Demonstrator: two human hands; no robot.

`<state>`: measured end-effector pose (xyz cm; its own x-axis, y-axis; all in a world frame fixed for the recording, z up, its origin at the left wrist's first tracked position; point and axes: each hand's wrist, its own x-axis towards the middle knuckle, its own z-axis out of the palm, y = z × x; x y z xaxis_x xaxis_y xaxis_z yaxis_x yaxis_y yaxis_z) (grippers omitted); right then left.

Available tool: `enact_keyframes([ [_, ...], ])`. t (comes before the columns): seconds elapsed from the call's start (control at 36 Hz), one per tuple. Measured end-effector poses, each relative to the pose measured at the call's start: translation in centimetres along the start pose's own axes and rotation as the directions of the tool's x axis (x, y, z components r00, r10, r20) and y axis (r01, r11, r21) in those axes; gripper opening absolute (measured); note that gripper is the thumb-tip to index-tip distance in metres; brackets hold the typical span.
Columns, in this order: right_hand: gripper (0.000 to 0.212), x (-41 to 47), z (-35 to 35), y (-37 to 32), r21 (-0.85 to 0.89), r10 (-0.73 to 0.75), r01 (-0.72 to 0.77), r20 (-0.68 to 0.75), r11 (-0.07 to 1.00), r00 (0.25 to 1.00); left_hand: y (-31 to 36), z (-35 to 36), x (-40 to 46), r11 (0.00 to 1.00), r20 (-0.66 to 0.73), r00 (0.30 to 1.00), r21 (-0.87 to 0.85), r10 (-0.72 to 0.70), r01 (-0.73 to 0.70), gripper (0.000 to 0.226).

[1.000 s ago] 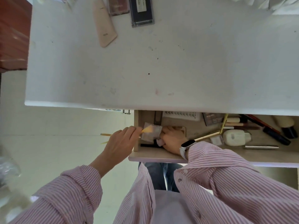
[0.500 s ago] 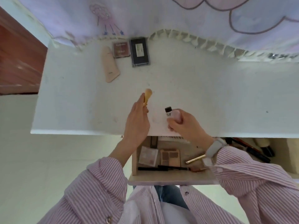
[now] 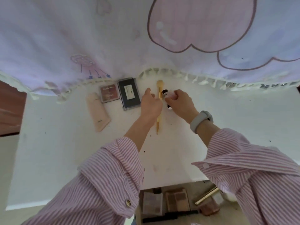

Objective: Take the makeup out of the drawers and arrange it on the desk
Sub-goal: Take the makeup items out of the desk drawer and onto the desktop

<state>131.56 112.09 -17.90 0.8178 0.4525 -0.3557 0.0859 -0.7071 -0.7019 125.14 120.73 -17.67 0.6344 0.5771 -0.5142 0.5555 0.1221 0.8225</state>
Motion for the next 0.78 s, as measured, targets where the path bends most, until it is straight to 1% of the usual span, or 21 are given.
enact_keyframes([
  [0.08, 0.028, 1.1, -0.1, -0.4, 0.021, 0.015, -0.014, -0.020, 1.000, 1.000, 0.6, -0.1, 0.5, 0.997, -0.065, 0.995, 0.023, 0.078, -0.076, 0.059],
  [0.14, 0.034, 1.3, -0.2, -0.4, 0.017, 0.021, -0.020, -0.030, 1.000, 0.999, 0.5, -0.3, 0.3, 0.987, -0.095, 0.984, 0.077, 0.150, -0.142, 0.055],
  [0.19, 0.039, 1.4, -0.3, -0.2, -0.004, 0.008, -0.008, -0.055, 1.000, 0.998, 0.0, -0.5, -0.6, 0.947, -0.085, 0.956, 0.187, 0.282, -0.263, 0.050],
  [0.22, 0.042, 1.4, -0.3, -0.1, -0.012, -0.006, 0.006, -0.065, 1.000, 0.998, -0.4, -0.6, -1.2, 0.901, -0.049, 0.929, 0.268, 0.367, -0.342, 0.048],
  [0.25, 0.045, 1.4, -0.4, 0.0, -0.019, -0.026, 0.024, -0.069, 1.000, 0.997, -0.9, -0.6, -1.8, 0.834, 0.010, 0.896, 0.361, 0.444, -0.417, 0.047],
  [0.28, 0.047, 1.3, -0.4, 0.1, -0.024, -0.047, 0.045, -0.069, 0.999, 0.997, -1.5, -0.5, -2.3, 0.753, 0.083, 0.864, 0.453, 0.497, -0.477, 0.046],
  [0.31, 0.050, 1.3, -0.4, 0.3, -0.022, -0.059, 0.058, -0.067, 0.998, 0.996, -2.2, -0.5, -2.7, 0.673, 0.154, 0.840, 0.531, 0.521, -0.514, 0.046],
  [0.36, 0.053, 1.1, -0.4, 0.4, 0.032, -0.057, 0.060, -0.068, 0.998, 0.996, -3.7, -0.5, -3.2, 0.555, 0.262, 0.828, 0.637, 0.495, -0.534, 0.053],
  [0.42, 0.054, 0.7, -0.3, 0.6, 0.090, -0.054, 0.060, -0.071, 0.994, 0.996, -5.0, -0.8, -3.4, 0.453, 0.345, 0.824, 0.707, 0.449, -0.543, 0.062],
  [0.47, 0.048, 0.3, -0.1, 0.9, 0.039, -0.108, 0.111, -0.079, 0.993, 0.991, -5.8, -1.3, -3.4, 0.374, 0.403, 0.806, 0.733, 0.432, -0.567, 0.067],
  [0.5, 0.043, 0.0, 0.1, 1.1, -0.001, -0.161, 0.161, -0.080, 0.987, 0.984, -6.0, -1.5, -3.4, 0.355, 0.420, 0.798, 0.734, 0.433, -0.579, 0.068],
  [0.56, 0.033, -0.5, 0.4, 1.7, -0.051, -0.278, 0.275, -0.075, 0.960, 0.958, -6.1, -1.8, -3.1, 0.349, 0.437, 0.787, 0.724, 0.435, -0.595, 0.069],
  [0.61, 0.033, -0.7, 0.5, 2.3, -0.103, -0.348, 0.342, -0.052, 0.934, 0.936, -5.8, -2.0, -2.7, 0.367, 0.429, 0.782, 0.710, 0.452, -0.601, 0.064],
  [0.69, 0.035, -0.6, 0.4, 2.6, -0.185, -0.394, 0.382, -0.031, 0.905, 0.918, -5.2, -2.2, -1.9, 0.379, 0.369, 0.763, 0.702, 0.531, -0.603, 0.047],
  [0.78, 0.038, -0.6, 0.1, 2.4, -0.208, -0.396, 0.386, -0.008, 0.899, 0.918, -5.1, -2.3, -1.7, 0.391, 0.325, 0.751, 0.697, 0.574, -0.601, 0.041],
])
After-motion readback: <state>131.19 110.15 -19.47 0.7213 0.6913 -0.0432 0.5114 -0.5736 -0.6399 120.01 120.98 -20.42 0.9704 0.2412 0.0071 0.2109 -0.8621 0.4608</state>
